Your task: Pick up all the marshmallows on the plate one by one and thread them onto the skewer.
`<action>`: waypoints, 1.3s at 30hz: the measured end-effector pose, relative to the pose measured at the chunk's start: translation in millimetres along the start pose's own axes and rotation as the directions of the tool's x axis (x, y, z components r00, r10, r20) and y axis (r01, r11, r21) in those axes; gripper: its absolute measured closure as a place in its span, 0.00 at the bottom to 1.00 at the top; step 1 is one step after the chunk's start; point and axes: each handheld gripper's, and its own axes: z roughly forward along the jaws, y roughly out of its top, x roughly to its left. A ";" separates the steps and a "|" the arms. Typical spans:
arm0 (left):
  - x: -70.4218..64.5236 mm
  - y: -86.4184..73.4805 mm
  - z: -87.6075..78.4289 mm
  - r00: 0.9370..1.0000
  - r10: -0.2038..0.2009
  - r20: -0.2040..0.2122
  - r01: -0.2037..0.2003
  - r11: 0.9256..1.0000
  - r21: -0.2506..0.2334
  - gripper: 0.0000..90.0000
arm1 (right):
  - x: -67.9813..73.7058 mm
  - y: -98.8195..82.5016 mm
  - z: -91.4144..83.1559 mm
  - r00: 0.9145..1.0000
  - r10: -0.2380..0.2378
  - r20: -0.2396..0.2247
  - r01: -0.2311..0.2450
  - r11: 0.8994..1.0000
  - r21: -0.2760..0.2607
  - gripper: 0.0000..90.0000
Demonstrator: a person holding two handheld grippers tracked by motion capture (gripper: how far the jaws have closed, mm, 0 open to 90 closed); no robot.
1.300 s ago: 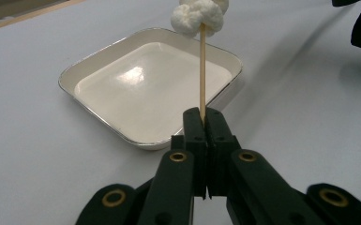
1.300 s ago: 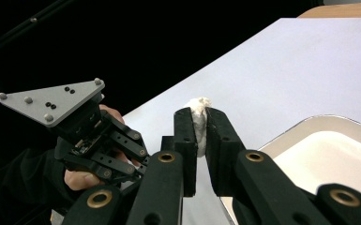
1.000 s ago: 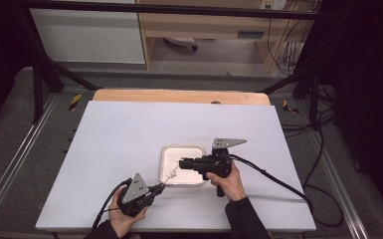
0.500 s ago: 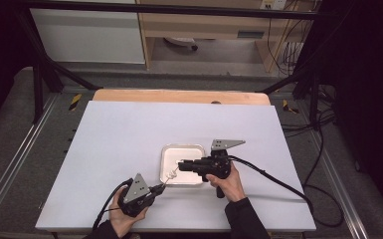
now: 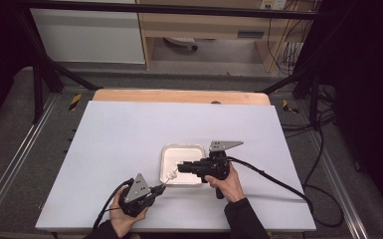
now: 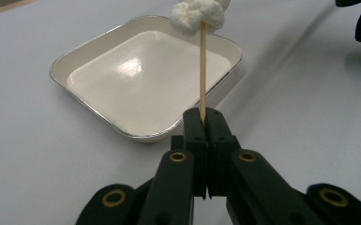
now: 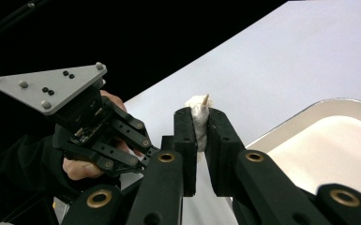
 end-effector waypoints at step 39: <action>28.2 9.6 -3.4 0.989 -0.144 -0.025 0.145 0.989 0.039 0.99 | -21.1 -24.9 -45.5 0.911 -0.104 0.400 0.059 0.991 0.122 0.02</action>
